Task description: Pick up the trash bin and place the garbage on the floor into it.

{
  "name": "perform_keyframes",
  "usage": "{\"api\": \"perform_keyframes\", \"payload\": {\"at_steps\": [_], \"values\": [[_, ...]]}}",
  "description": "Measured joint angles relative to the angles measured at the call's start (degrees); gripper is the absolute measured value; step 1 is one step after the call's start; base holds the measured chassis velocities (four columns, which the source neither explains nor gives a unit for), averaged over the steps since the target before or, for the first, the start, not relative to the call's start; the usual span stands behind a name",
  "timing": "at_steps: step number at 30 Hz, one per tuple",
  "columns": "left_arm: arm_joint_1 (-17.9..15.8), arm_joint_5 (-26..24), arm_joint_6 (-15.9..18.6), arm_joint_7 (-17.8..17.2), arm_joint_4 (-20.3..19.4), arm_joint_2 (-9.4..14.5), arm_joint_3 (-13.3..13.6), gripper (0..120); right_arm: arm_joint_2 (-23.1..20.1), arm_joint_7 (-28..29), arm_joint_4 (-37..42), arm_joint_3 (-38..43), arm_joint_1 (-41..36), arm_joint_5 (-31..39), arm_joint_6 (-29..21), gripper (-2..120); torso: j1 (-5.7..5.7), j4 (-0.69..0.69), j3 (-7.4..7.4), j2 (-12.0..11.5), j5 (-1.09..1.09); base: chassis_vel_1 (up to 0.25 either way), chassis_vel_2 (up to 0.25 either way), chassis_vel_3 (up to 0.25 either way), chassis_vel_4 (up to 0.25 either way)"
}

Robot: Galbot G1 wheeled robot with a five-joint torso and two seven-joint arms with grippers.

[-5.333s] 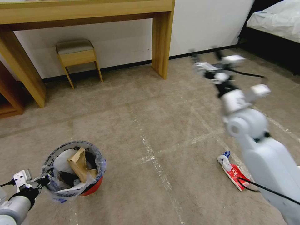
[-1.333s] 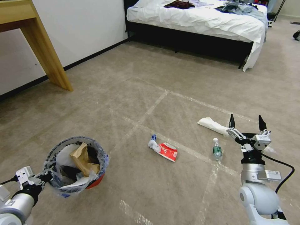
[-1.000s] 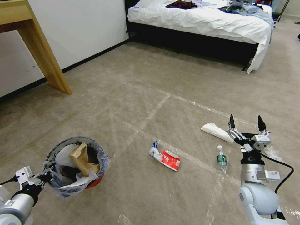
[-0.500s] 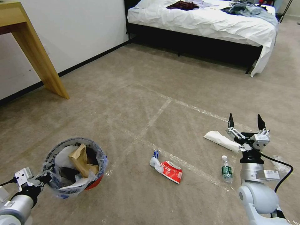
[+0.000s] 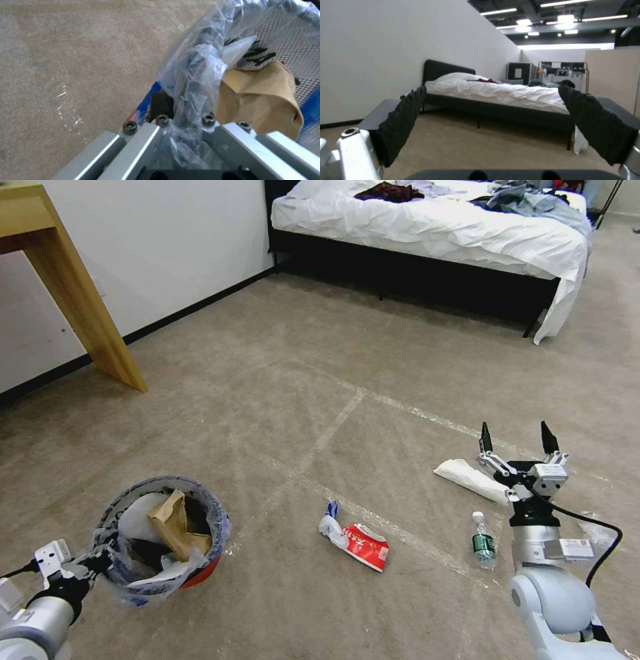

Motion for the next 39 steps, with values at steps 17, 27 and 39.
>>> {"api": "perform_keyframes", "payload": {"at_steps": [17,27,39], "values": [[0.06,0.20,-0.43,0.16,0.93,0.07,-0.12,1,-9.15,7.99,-0.42,-8.84,0.76,1.54,-17.42,100,0.00,0.00,0.00,0.00,0.00,0.000,0.000,0.000,0.000],[0.61,0.31,-0.76,0.31,1.04,-0.30,-1.00,1,-17.09,18.03,-4.71,-27.01,11.41,16.07,-43.78,100,0.00,0.01,0.01,0.00,0.01,0.000,0.000,0.000,0.000],[2.00,0.31,-1.51,0.46,1.05,-0.64,-2.12,1,-18.22,-5.29,-15.36,-34.67,24.41,14.62,-64.86,100,0.00,0.01,0.01,0.00,0.00,0.000,0.000,0.000,0.000]]}}
